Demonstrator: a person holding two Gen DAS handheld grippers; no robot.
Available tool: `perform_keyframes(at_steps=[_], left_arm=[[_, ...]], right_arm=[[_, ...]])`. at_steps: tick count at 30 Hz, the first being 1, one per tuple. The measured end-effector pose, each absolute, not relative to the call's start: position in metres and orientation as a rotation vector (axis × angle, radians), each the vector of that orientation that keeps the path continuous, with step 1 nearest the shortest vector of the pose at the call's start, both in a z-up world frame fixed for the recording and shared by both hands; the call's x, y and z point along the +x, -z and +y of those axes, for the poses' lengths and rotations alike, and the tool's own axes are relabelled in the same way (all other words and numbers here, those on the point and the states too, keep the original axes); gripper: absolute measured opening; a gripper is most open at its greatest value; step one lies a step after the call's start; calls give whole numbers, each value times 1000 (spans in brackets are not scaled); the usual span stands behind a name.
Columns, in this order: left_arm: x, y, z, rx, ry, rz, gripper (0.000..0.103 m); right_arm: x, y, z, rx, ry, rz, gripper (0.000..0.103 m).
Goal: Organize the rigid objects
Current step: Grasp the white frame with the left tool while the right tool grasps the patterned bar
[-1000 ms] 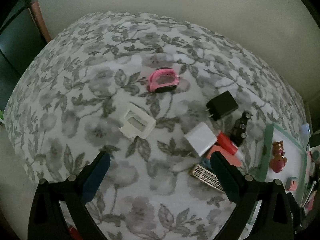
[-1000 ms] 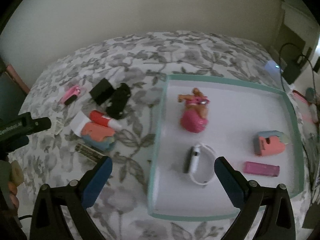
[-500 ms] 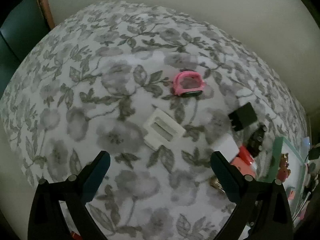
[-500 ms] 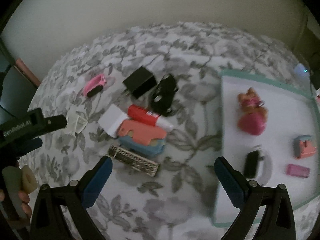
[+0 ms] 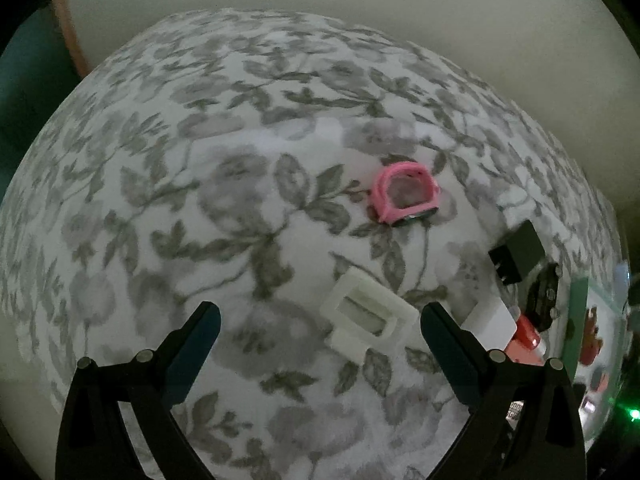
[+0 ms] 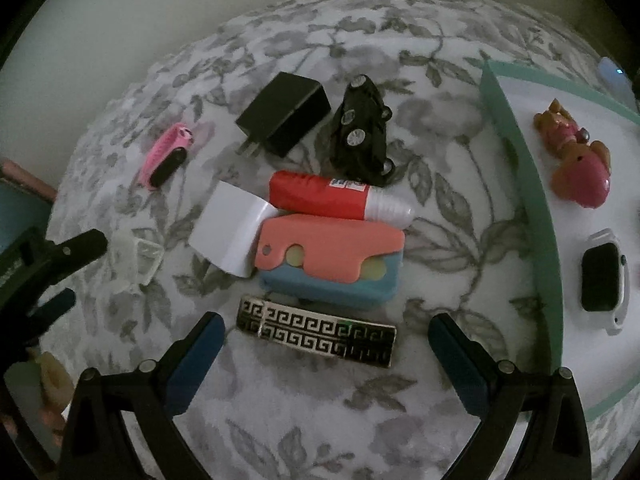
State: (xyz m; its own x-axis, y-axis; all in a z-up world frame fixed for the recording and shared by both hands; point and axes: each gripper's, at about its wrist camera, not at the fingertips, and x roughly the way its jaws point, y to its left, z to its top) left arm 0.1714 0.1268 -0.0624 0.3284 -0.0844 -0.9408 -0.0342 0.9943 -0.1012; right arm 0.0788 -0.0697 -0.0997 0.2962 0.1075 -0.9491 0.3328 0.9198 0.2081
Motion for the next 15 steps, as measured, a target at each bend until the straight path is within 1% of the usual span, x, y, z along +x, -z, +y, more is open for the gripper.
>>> perform_keyframes(at_steps=[6, 9, 11, 12, 13, 15], left_arm=[[179, 78, 109, -51, 101, 1266, 100], [180, 83, 102, -20, 117, 1272, 100], [181, 85, 100, -14, 120, 1271, 90], [181, 85, 99, -13, 120, 1272, 74], [181, 85, 99, -10, 119, 1272, 60], [181, 86, 96, 6, 123, 1274, 59]], right_arm=[[83, 101, -59, 347, 218, 1257, 101], [84, 100, -53, 313, 223, 1253, 95], [83, 98, -52, 306, 220, 1247, 87], [82, 98, -50, 303, 219, 1245, 86], [82, 97, -50, 301, 217, 1248, 86], [80, 97, -51, 308, 214, 1249, 86]])
